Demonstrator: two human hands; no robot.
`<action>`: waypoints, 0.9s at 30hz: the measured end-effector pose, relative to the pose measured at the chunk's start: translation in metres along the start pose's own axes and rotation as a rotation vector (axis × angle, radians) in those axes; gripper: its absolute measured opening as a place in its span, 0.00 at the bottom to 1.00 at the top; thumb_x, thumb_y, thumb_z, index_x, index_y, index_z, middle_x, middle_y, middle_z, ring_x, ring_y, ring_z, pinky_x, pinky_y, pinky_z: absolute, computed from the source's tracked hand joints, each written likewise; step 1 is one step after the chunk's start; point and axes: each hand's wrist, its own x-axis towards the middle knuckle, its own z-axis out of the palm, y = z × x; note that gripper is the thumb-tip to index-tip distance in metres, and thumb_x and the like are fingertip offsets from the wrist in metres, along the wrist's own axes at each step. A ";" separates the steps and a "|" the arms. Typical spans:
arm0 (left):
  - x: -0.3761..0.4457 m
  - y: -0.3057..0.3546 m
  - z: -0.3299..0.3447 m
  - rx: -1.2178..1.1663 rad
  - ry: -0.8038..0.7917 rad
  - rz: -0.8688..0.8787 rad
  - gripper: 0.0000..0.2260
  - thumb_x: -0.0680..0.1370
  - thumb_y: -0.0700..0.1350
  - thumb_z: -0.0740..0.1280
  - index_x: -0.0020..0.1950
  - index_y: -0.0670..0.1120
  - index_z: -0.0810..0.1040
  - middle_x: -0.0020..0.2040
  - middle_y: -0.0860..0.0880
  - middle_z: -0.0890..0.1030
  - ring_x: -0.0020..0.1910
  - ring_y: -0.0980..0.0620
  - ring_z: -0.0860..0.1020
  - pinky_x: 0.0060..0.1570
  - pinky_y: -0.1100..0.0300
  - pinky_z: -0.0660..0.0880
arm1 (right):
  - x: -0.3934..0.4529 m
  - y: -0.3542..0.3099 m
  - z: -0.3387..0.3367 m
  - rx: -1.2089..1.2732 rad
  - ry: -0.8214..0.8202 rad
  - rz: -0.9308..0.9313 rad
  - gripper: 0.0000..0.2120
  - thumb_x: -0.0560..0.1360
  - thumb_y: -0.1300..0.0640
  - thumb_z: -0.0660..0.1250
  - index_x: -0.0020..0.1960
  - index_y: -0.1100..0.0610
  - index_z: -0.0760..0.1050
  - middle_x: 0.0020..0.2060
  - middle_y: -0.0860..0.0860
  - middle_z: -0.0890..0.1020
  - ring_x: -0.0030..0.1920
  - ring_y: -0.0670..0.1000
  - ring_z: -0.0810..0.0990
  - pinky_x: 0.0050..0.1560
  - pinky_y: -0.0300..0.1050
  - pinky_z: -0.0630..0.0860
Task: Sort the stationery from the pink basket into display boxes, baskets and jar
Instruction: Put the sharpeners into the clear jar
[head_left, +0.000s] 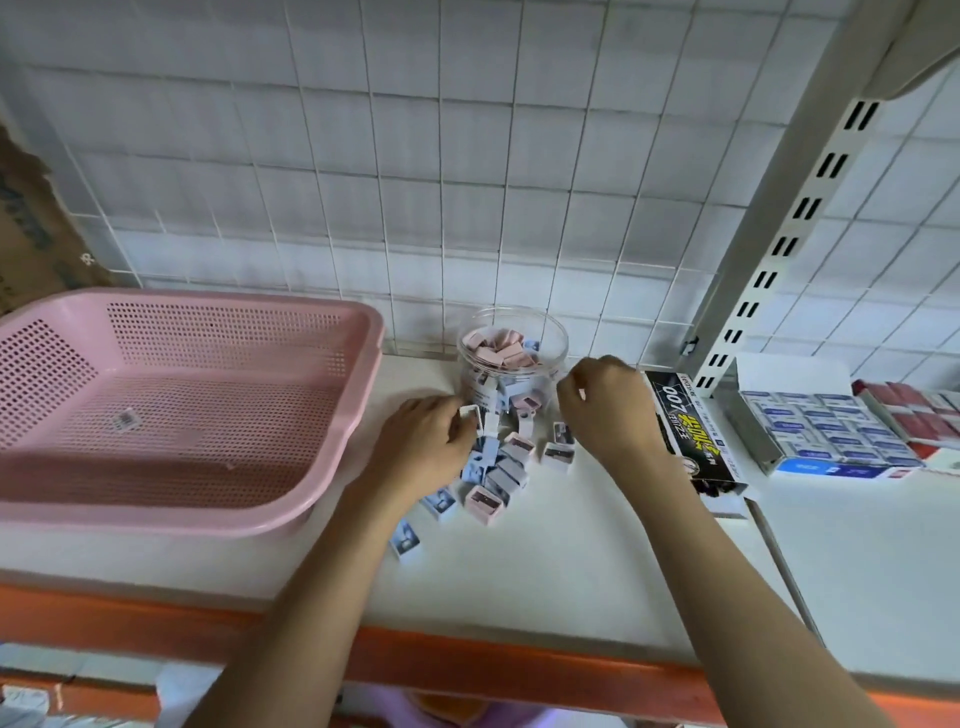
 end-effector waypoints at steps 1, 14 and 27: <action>-0.005 0.001 -0.001 -0.037 0.018 0.016 0.11 0.79 0.48 0.58 0.39 0.45 0.69 0.38 0.47 0.76 0.46 0.42 0.75 0.41 0.55 0.66 | -0.004 0.003 0.004 -0.026 -0.087 0.015 0.12 0.77 0.58 0.59 0.49 0.65 0.77 0.46 0.61 0.78 0.44 0.60 0.76 0.40 0.47 0.69; -0.081 0.003 -0.018 0.171 -0.297 0.020 0.54 0.52 0.83 0.39 0.74 0.62 0.37 0.77 0.52 0.39 0.75 0.47 0.38 0.74 0.46 0.45 | -0.060 -0.002 0.011 0.171 -0.316 -0.102 0.20 0.78 0.49 0.59 0.69 0.51 0.67 0.64 0.53 0.73 0.63 0.58 0.71 0.62 0.54 0.69; -0.076 -0.003 -0.002 0.137 0.036 0.115 0.39 0.64 0.74 0.54 0.71 0.60 0.52 0.69 0.42 0.62 0.71 0.38 0.58 0.66 0.40 0.60 | -0.070 -0.006 0.016 0.148 -0.263 -0.130 0.18 0.75 0.44 0.53 0.56 0.54 0.70 0.51 0.54 0.75 0.54 0.60 0.74 0.52 0.54 0.72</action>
